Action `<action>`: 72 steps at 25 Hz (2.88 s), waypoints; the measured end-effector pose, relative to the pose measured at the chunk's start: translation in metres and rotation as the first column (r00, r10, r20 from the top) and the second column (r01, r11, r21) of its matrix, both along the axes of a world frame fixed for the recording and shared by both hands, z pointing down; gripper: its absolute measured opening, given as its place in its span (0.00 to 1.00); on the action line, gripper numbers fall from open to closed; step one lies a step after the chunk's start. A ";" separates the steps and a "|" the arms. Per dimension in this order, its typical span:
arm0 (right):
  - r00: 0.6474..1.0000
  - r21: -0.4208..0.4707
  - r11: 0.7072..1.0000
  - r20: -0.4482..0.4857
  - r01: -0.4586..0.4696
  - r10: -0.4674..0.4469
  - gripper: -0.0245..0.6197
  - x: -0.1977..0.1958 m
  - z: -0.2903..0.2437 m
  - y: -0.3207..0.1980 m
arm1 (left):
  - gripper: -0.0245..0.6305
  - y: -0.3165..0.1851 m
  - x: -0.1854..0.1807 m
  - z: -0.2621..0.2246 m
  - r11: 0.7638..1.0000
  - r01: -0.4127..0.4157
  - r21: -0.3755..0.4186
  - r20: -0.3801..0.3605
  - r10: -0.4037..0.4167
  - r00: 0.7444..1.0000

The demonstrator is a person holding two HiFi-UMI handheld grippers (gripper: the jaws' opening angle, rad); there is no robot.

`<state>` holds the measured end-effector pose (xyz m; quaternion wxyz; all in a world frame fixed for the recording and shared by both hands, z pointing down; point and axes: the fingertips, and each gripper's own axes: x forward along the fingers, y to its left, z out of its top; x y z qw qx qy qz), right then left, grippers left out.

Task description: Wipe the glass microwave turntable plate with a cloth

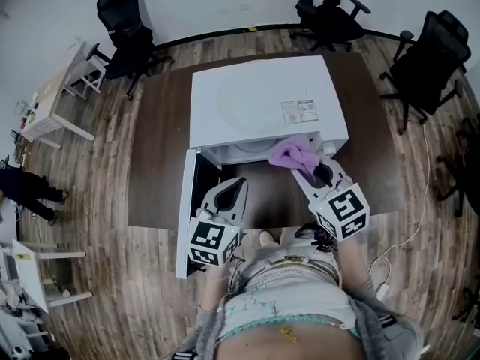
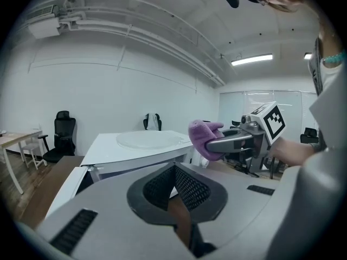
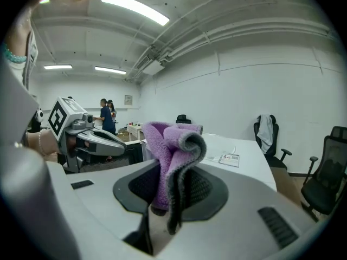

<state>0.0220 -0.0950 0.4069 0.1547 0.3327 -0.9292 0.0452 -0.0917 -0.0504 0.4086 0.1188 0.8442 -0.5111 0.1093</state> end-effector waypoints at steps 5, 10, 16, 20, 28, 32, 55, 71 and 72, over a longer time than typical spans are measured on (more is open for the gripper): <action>0.999 0.005 0.999 0.004 0.047 -0.047 0.20 -0.002 -0.007 -0.019 | 0.04 -0.014 0.001 -0.008 1.000 0.028 -0.005 0.003 -0.028 1.000; 0.997 0.027 0.997 0.020 0.079 -0.080 0.20 -0.003 -0.020 -0.033 | 0.04 -0.033 0.005 -0.023 0.999 0.035 0.011 0.017 -0.036 0.999; 0.996 0.061 0.994 0.021 0.088 -0.089 0.20 0.011 -0.031 -0.044 | 0.04 -0.048 0.022 -0.033 0.999 0.022 0.037 0.034 -0.023 0.999; 0.995 0.100 0.990 0.017 0.098 -0.100 0.20 0.022 -0.055 -0.064 | 0.04 -0.068 0.031 -0.057 0.998 0.004 0.060 0.038 -0.006 0.999; 0.991 0.150 0.981 0.040 0.123 -0.131 0.20 0.016 -0.089 -0.088 | 0.04 -0.093 0.019 -0.103 0.986 -0.030 0.165 0.187 -0.001 0.982; 0.992 0.159 0.981 0.039 0.111 -0.118 0.20 0.027 -0.074 -0.086 | 0.04 -0.091 0.023 -0.102 0.975 -0.057 0.213 0.265 -0.001 0.964; 0.992 0.109 0.987 -0.027 -0.121 0.125 0.20 -0.008 -0.040 -0.132 | 0.04 -0.178 -0.050 -0.078 0.964 -0.177 0.197 0.321 0.107 0.941; 0.977 0.102 0.978 -0.100 -0.181 0.191 0.20 -0.037 -0.034 -0.170 | 0.04 -0.215 -0.120 -0.002 0.995 -0.102 0.017 0.354 0.089 0.931; 0.975 0.106 0.978 -0.114 -0.181 0.193 0.20 -0.038 -0.033 -0.173 | 0.04 -0.216 -0.120 0.000 0.994 -0.108 0.012 0.372 0.096 0.923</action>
